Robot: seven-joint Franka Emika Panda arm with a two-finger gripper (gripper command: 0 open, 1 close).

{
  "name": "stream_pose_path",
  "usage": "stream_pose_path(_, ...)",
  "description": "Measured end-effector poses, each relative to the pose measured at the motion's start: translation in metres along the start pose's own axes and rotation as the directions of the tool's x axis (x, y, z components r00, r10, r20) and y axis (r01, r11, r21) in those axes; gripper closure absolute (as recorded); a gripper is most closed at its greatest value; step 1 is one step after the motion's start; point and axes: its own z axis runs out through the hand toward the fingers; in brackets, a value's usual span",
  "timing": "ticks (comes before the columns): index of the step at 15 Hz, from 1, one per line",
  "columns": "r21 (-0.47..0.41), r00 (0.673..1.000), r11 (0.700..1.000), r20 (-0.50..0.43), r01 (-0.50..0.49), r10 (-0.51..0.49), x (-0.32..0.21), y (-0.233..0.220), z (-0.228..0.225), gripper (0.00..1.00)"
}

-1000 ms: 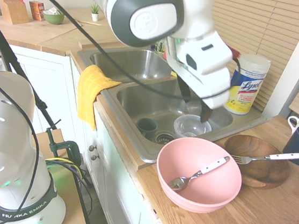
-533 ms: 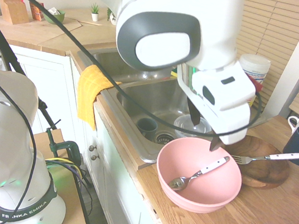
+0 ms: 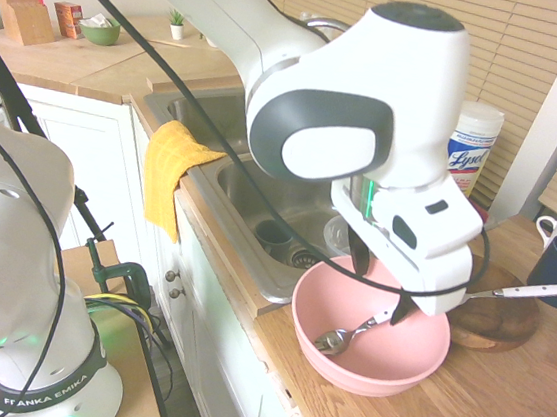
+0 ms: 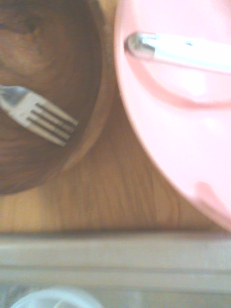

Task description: Put the spoon into the sink

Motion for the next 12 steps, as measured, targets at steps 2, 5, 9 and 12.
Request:
stream_pose_path(2,0.001,1.0,1.0,-0.01,0.006,-0.006,0.003,-0.001,0.008,1.0)
stream_pose_path(5,-0.002,1.0,1.0,-0.017,0.014,-0.014,0.009,-0.003,0.022,1.0)
stream_pose_path(9,-0.004,0.999,1.0,-0.023,0.028,-0.028,0.017,-0.006,0.029,1.0)
stream_pose_path(12,-0.002,0.999,0.999,-0.026,0.036,-0.036,0.018,-0.005,0.028,1.0)
